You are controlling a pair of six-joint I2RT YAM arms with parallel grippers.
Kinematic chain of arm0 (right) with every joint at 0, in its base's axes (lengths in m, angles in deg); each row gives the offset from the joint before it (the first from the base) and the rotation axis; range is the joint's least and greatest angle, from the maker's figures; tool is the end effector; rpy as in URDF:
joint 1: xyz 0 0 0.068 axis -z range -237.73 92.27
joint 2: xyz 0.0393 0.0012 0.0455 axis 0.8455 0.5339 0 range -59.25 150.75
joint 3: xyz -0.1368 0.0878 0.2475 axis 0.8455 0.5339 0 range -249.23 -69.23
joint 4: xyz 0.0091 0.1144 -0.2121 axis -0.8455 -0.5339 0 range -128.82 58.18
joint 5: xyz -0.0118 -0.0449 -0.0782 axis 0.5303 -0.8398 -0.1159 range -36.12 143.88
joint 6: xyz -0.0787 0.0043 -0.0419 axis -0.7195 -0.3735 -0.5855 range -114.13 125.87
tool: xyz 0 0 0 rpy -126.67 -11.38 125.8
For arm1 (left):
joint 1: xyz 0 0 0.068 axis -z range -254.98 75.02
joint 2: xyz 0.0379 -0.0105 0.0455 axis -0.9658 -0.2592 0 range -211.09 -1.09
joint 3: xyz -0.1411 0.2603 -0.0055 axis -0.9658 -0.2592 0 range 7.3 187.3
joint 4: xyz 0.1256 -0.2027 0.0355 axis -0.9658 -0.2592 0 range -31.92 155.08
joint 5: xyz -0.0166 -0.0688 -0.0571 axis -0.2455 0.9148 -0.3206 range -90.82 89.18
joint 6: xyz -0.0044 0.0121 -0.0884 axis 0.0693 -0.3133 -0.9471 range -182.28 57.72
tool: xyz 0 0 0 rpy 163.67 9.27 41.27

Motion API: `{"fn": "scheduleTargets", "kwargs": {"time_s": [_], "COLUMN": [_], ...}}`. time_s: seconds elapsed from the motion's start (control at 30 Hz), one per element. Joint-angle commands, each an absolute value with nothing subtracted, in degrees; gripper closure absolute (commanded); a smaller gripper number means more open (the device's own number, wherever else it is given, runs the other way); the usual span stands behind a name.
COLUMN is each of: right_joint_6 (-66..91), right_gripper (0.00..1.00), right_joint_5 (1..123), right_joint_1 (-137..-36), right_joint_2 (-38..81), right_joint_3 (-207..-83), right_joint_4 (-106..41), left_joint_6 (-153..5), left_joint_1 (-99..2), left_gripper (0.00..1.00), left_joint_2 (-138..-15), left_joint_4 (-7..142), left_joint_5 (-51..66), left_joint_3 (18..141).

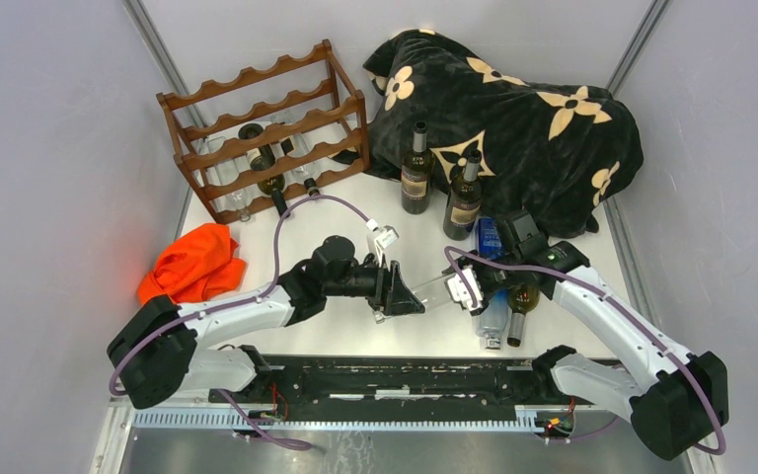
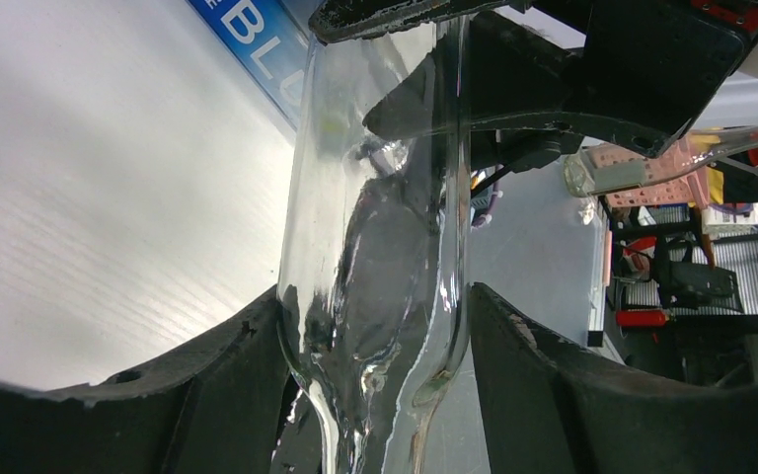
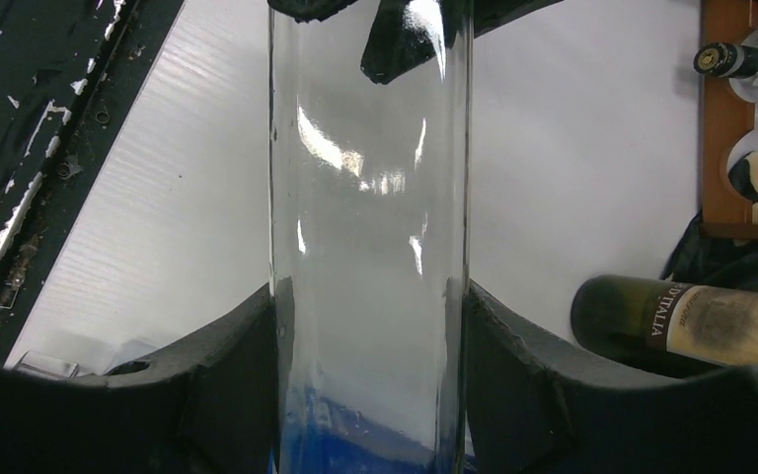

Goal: Put the wine bottle on the wine rack
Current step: Place the wine bottle in the wine rack.

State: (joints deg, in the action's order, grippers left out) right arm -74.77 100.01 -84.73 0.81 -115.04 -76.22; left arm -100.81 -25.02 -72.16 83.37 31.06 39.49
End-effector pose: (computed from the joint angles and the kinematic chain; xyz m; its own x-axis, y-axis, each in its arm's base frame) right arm 0.1295 0.1303 0.2561 0.5165 -0.5042 -0.6921 -0.8563 -0.3098 -0.4133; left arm 0.1418 -0.2341 0.2428 -0.7801 0.1062 -0.6166 0.6164 0.2991 -0.7284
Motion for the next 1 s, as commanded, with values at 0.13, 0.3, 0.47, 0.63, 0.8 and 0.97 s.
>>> {"fn": "scheduleTargets", "kwargs": {"time_s": [0.13,0.3,0.47,0.63,0.8,0.97], "right_joint_6": [-71.59,-71.11,-71.53,-72.0,-71.9,-72.07], "right_gripper": [1.0,1.0,1.0,1.0,1.0,1.0], "right_joint_5": [103.97,104.58,104.94,104.64,103.74,103.54], "right_joint_1": [-85.15,-85.13,-85.11,-85.26,-85.65,-85.89], "right_joint_2": [-0.2,-0.71,-0.5,-1.3,-2.95,-3.39], "right_joint_3": [-114.15,-113.64,-113.27,-112.12,-109.9,-109.14], "right_joint_4": [-68.12,-67.85,-67.9,-66.91,-64.47,-63.55], "left_joint_6": [-100.17,-99.43,-96.36,-100.12,-109.27,-112.09], "left_joint_1": [-24.44,-24.44,-24.54,-24.76,-25.05,-25.06], "left_gripper": [0.65,0.3,0.09,0.0,0.01,0.1], "left_joint_2": [-73.65,-74.07,-73.18,-73.02,-74.38,-74.08], "left_joint_4": [86.86,86.71,82.61,83.01,88.95,90.54], "left_joint_5": [37.2,38.25,39.06,37.56,35.31,34.37], "left_joint_3": [40.11,39.41,39.88,39.78,39.71,40.68]}}
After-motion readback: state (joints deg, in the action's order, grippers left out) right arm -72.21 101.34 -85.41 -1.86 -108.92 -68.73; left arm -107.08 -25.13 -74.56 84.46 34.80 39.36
